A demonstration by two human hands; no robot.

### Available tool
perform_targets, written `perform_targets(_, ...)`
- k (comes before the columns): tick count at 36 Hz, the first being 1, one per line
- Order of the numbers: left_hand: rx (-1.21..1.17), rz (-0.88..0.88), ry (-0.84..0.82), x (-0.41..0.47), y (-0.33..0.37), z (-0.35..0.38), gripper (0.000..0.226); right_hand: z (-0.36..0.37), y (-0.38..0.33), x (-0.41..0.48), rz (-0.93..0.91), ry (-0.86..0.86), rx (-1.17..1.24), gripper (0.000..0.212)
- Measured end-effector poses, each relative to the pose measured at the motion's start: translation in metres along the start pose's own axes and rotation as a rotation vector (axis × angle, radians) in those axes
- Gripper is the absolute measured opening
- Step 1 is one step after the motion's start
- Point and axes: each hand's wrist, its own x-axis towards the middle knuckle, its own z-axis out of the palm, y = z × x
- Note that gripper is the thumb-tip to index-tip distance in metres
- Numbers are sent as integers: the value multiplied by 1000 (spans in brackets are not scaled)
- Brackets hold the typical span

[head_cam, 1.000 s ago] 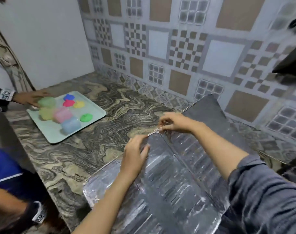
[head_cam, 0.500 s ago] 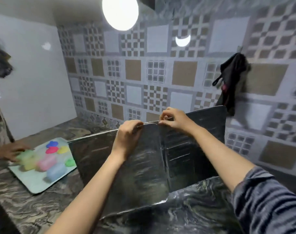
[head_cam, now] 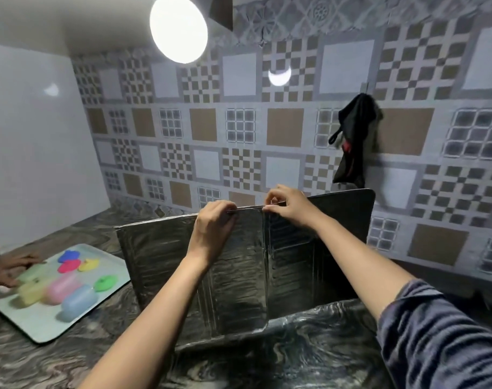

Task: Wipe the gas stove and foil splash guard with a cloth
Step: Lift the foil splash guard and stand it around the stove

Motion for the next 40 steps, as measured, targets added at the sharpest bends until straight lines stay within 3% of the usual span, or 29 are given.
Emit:
perform_targets(7,-4,19,-47,-4,-7,7,17,5,6,0,41,-25,-12,22)
perform_targets(17,45,43,-105,-7,-21,17,14,17,18,6,31,-71,-19,8)
perform_targets(24,151,-24,-141,1,-18,29,14,26,26,7,67,4,-61,8)
perform_targets(33,108,92,-218,5,-8,14,11,20,40,11,128,53,-122,10)
perform_targets(40,40,61,-261,-13,-7,-13,37,21,33,11,160,71,-221,16)
